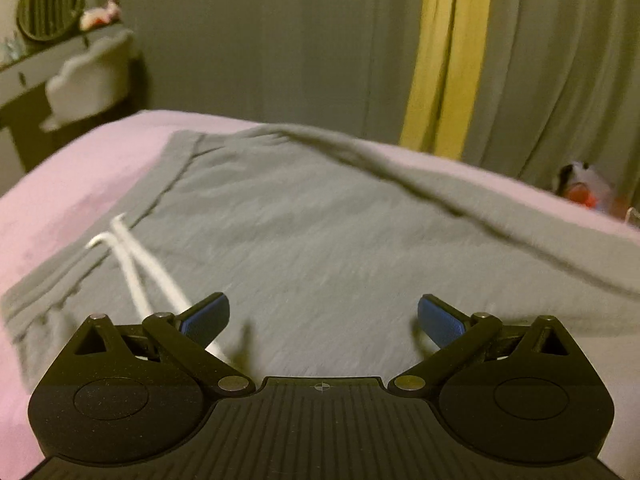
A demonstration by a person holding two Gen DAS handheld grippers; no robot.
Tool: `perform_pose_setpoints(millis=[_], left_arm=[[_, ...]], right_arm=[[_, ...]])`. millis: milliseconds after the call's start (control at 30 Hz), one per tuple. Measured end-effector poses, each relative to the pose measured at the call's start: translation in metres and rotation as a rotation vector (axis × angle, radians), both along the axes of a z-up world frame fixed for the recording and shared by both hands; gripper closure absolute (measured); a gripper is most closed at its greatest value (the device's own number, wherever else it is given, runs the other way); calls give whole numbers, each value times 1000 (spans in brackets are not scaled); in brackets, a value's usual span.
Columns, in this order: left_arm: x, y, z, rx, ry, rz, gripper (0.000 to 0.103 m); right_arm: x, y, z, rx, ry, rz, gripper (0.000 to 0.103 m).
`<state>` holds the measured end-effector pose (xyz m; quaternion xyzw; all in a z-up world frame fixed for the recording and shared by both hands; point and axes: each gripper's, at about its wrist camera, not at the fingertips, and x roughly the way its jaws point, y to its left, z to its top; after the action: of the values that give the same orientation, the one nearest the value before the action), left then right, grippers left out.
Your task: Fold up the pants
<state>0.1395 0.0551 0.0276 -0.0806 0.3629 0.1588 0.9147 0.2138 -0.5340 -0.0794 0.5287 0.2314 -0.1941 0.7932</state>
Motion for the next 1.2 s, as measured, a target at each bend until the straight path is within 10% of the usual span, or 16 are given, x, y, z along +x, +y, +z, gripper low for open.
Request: perform_pose_setpoints(millis=[67, 167, 400, 1200], left_arm=[[25, 6, 6, -60, 16, -8, 0], [64, 19, 9, -152, 4, 6, 0], [137, 49, 8, -322, -4, 77, 0], [200, 81, -31, -415, 98, 122, 48]], right_arm=[[0, 0, -3, 9, -29, 8, 65], [5, -1, 0, -22, -30, 30, 96], [-8, -12, 18, -62, -129, 15, 98], [2, -5, 2, 89, -59, 150, 61]])
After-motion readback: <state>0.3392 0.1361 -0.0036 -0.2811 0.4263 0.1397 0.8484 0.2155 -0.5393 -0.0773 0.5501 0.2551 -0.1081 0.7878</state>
